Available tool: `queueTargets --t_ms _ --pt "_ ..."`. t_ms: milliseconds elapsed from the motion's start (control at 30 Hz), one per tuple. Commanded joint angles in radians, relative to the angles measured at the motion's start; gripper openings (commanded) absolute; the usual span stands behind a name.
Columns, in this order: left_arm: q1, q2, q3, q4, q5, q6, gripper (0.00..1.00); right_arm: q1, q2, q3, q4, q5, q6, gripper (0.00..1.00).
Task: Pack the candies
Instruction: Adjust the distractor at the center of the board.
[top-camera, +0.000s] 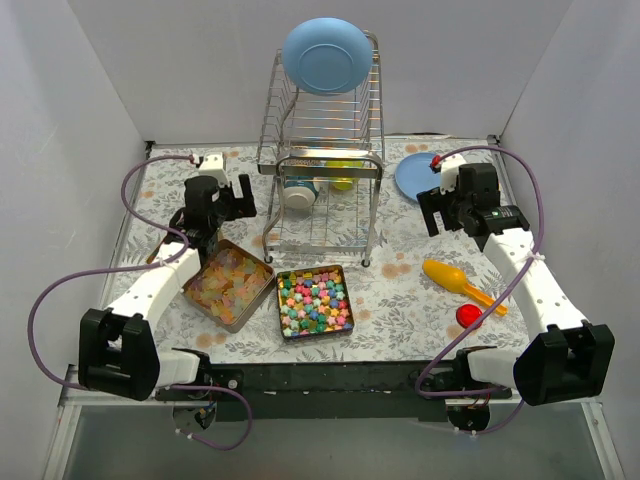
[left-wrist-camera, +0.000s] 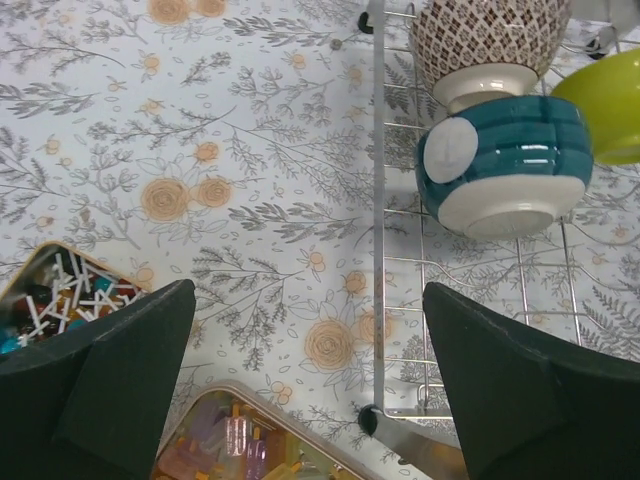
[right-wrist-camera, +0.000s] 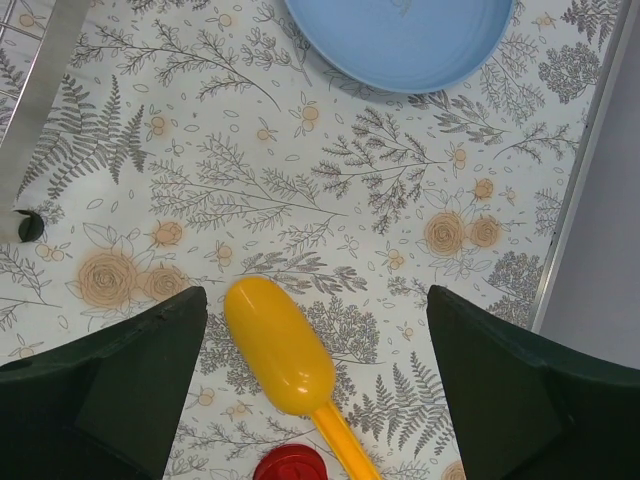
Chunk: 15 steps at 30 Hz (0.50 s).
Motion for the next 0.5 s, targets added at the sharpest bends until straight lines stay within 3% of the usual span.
queueTargets --t_ms 0,133,200,233,333,467 --pt "0.004 0.046 0.174 -0.154 -0.148 -0.015 0.98 0.004 0.004 0.033 0.038 -0.016 0.024 0.98" --pt "0.058 0.087 0.213 -0.132 -0.097 0.026 0.98 0.005 -0.009 0.026 0.035 -0.051 -0.077 0.98" --pt "0.117 0.159 0.322 -0.190 0.148 0.086 0.98 0.004 -0.041 0.018 0.032 -0.094 -0.137 0.98" --pt "0.137 0.188 0.359 -0.231 0.172 0.073 0.98 0.004 -0.054 0.013 0.028 -0.111 -0.152 0.98" --pt "0.196 0.325 0.529 -0.296 0.239 0.094 0.98 0.005 -0.095 0.021 0.015 -0.235 -0.191 0.98" --pt "0.282 0.458 0.645 -0.267 0.341 0.051 0.98 0.024 -0.108 0.053 -0.031 -0.425 -0.226 0.98"
